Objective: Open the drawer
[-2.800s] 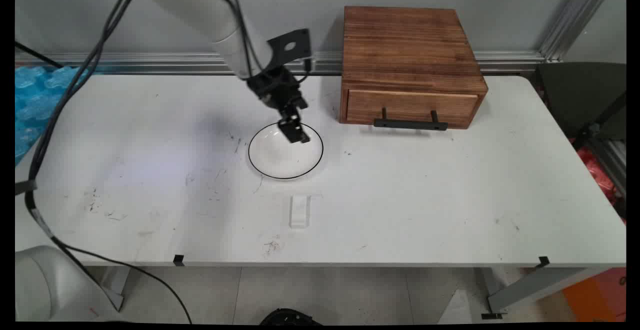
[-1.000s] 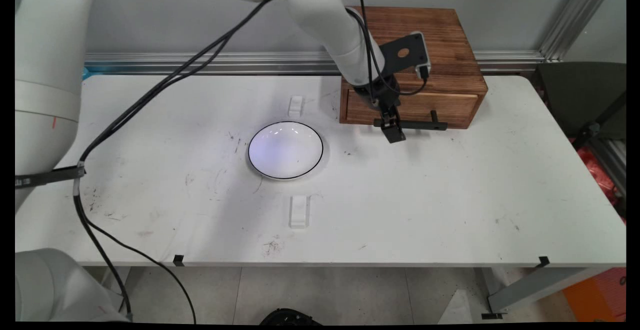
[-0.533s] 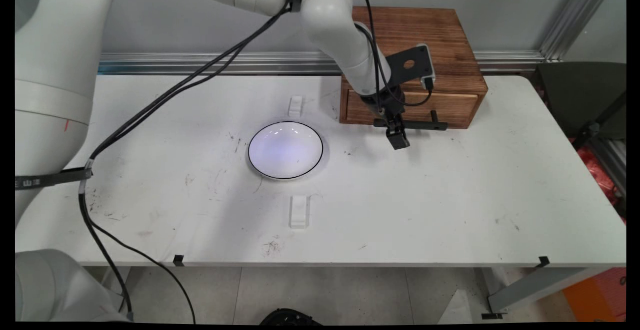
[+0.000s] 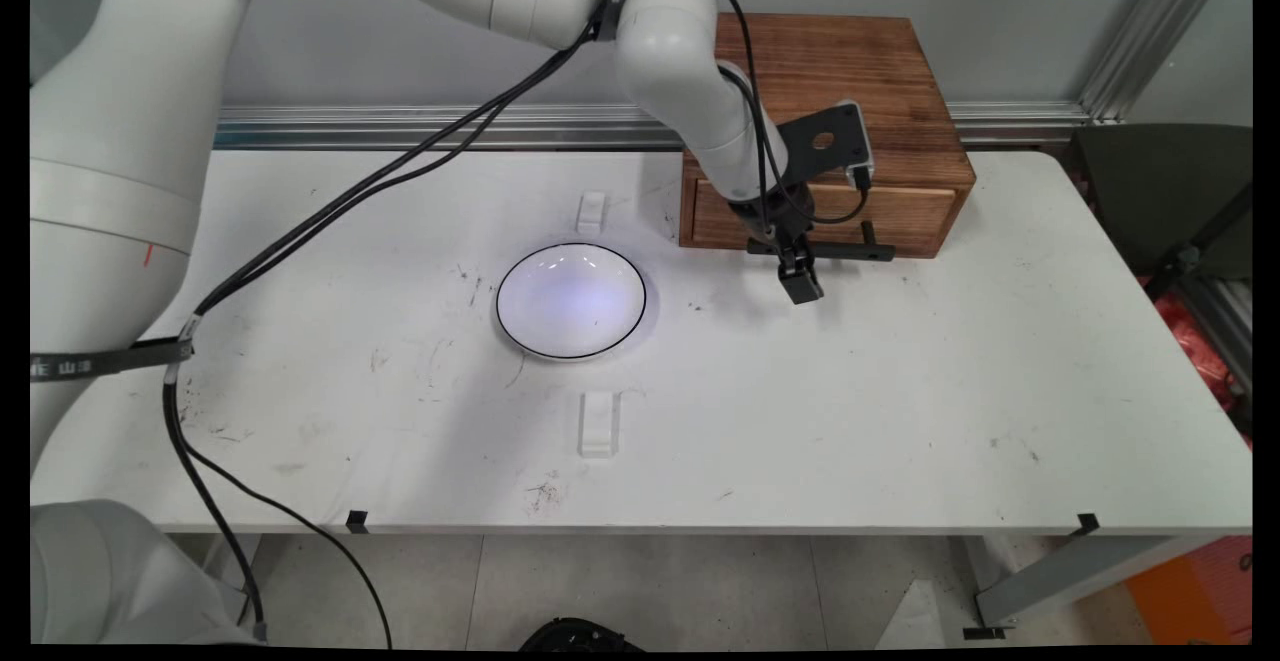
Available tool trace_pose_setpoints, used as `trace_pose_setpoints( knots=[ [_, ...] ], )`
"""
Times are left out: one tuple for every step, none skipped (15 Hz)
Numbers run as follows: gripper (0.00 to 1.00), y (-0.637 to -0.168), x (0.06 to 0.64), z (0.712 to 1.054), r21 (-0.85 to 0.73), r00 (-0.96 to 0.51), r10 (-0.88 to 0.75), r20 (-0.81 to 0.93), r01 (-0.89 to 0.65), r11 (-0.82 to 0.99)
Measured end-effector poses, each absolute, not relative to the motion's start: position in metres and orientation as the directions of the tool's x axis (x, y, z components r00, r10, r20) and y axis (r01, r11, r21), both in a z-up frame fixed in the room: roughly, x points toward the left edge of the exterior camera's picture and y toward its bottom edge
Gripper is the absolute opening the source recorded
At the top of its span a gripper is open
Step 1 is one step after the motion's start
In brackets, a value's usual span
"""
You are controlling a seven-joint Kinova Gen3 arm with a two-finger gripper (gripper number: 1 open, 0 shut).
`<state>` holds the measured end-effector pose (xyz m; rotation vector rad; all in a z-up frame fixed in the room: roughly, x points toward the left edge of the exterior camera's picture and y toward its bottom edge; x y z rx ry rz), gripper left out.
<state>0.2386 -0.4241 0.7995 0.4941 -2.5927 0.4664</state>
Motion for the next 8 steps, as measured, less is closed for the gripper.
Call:
trace_pose_setpoints(
  knots=[
    [1.00, -0.425, 0.238, 0.798, -0.236, -0.830, -0.262, 0.492, -0.417, 0.878],
    [1.00, -0.425, 0.238, 0.795, -0.235, -0.830, -0.263, 0.491, -0.417, 0.878],
    [1.00, -0.425, 0.238, 0.793, -0.234, -0.831, -0.264, 0.490, -0.417, 0.878],
    [1.00, -0.425, 0.238, 0.791, -0.234, -0.831, -0.265, 0.489, -0.417, 0.878],
    [1.00, -0.425, 0.238, 0.789, -0.233, -0.832, -0.265, 0.488, -0.417, 0.879],
    [1.00, -0.425, 0.238, 0.787, -0.233, -0.832, -0.265, 0.487, -0.416, 0.879],
    [1.00, -0.425, 0.238, 0.785, -0.233, -0.833, -0.265, 0.486, -0.416, 0.879],
    [1.00, -0.425, 0.238, 0.784, -0.233, -0.833, -0.266, 0.485, -0.416, 0.879]
  ],
)
